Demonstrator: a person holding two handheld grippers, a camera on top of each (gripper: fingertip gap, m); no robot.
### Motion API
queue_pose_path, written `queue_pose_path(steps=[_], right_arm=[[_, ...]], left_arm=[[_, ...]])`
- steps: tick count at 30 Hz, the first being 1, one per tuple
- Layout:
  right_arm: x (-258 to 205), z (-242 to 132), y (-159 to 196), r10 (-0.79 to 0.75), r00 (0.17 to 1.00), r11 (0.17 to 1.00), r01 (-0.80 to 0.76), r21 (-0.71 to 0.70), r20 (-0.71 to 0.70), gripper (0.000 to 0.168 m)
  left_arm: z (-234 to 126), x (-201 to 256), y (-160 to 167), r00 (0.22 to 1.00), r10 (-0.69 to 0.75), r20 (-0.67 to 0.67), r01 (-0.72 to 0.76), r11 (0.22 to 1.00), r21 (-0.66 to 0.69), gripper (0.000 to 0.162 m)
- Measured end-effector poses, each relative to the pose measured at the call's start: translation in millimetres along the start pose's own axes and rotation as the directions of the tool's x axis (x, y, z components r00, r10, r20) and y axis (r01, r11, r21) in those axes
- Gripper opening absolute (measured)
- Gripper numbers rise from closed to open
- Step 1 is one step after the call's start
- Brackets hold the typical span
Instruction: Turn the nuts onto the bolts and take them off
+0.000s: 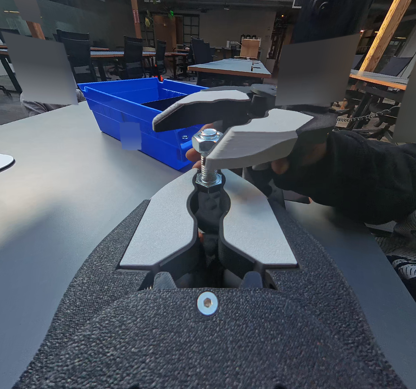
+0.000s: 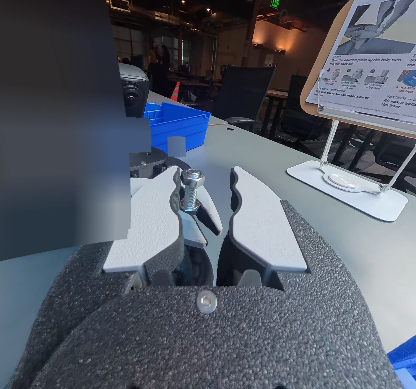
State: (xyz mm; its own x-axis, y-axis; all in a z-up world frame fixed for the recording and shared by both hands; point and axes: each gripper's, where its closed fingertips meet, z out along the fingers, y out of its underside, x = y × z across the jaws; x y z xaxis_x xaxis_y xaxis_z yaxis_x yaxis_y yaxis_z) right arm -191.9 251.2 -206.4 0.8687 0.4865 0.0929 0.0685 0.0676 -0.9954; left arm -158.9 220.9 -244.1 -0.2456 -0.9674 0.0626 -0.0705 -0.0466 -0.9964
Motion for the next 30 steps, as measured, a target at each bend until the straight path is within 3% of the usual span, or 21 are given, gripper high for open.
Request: queue_pose_path(steps=[5, 10, 12, 15, 20, 30], right_arm=[[0.0, -13.5, -1.6, -0.011, 1.000, 1.000, 0.011, 0.006, 0.004, 0.036], [0.5, -23.4, -1.2, -0.029, 1.000, 1.000, 0.029, 0.007, 0.007, 0.009], [3.4, -26.4, -0.2, -0.029, 1.000, 1.000, 0.029, 0.004, 0.000, 0.006], [6.6, -28.8, -1.2, -0.019, 1.000, 1.000, 0.019, 0.013, -0.006, 0.012], [-0.5, -17.8, -7.0, 0.036, 0.999, 0.998, -0.038, 0.046, 0.038, 0.042], [-2.4, 6.4, 0.0, 0.008, 1.000, 1.000, -0.008, -0.002, 0.027, 0.042]], left_arm=[[0.1, -0.2, 0.1, 1.000, -0.003, 0.000, 0.003, 1.000, 0.000, 0.014], [-0.3, -0.2, -0.2, 1.000, -0.004, -0.002, 0.004, 1.000, 0.003, 0.013], [0.0, 0.2, 0.0, 1.000, 0.001, 0.000, -0.001, 1.000, 0.001, 0.013], [0.3, 0.2, 0.4, 1.000, 0.001, 0.000, -0.001, 1.000, -0.001, 0.013], [0.3, 0.1, 0.4, 1.000, 0.001, 0.000, -0.001, 1.000, -0.002, 0.013], [0.1, 0.1, 0.3, 1.000, 0.002, 0.001, -0.002, 1.000, 0.000, 0.013]])
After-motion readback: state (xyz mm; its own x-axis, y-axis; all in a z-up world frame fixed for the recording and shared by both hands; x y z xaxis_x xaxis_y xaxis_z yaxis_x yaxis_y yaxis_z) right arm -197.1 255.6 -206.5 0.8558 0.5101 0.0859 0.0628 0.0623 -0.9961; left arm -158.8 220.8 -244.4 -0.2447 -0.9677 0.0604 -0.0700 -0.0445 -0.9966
